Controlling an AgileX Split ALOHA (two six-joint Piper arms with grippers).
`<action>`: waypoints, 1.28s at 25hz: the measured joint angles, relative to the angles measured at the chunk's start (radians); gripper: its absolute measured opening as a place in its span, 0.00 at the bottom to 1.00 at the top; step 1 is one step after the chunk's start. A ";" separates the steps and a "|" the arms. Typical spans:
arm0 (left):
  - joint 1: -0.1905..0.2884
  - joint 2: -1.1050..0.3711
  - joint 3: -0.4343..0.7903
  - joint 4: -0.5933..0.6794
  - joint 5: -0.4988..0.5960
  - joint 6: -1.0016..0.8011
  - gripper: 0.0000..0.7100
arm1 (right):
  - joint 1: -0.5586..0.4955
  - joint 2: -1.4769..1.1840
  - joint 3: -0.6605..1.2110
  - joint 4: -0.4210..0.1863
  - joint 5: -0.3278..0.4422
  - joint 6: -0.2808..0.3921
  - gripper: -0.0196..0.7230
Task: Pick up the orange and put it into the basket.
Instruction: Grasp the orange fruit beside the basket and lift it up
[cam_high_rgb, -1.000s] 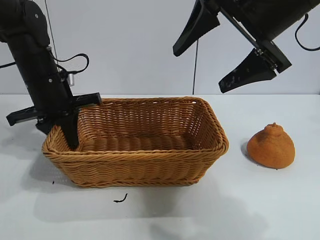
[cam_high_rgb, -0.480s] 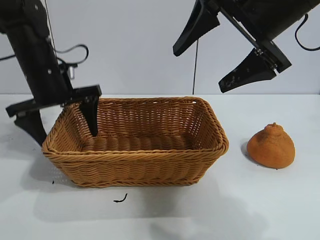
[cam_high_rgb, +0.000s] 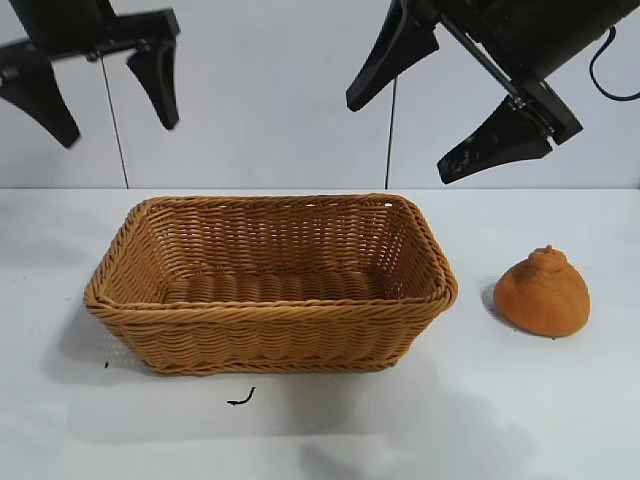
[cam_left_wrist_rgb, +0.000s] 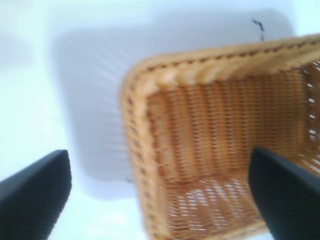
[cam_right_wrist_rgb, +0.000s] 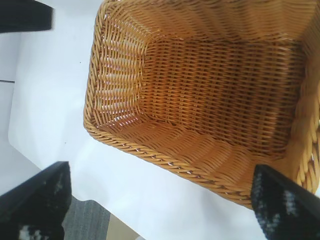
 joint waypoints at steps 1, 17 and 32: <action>0.006 -0.002 0.000 0.021 0.008 0.000 0.98 | 0.000 0.000 0.000 0.000 0.000 0.000 0.96; 0.194 -0.035 0.055 0.091 0.016 0.026 0.98 | 0.000 0.000 0.000 0.000 -0.002 0.000 0.96; 0.193 -0.538 0.522 0.091 0.017 0.033 0.98 | 0.000 0.000 0.000 0.000 -0.005 0.000 0.96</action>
